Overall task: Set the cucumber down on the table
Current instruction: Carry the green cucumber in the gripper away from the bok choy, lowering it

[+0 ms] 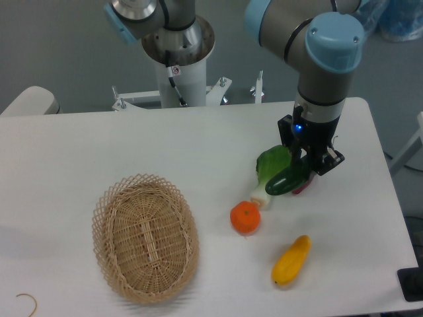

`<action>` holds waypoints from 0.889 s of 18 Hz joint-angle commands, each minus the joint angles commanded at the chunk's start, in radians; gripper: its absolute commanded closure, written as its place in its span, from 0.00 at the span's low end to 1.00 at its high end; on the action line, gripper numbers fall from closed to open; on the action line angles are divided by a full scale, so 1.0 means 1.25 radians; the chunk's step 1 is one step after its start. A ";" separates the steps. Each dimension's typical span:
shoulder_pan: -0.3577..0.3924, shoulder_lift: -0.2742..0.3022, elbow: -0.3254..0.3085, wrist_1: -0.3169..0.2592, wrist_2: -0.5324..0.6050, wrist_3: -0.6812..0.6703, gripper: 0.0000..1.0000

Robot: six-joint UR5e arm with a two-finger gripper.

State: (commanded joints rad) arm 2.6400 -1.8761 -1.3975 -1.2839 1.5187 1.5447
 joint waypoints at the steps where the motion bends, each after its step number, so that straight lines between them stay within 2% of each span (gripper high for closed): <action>1: 0.001 0.001 -0.007 0.000 -0.004 0.000 0.72; 11: -0.010 -0.007 -0.015 0.004 0.005 -0.012 0.72; 16: -0.020 -0.025 -0.015 0.047 0.005 -0.025 0.72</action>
State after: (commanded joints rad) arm 2.6154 -1.9067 -1.4159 -1.2257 1.5248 1.5140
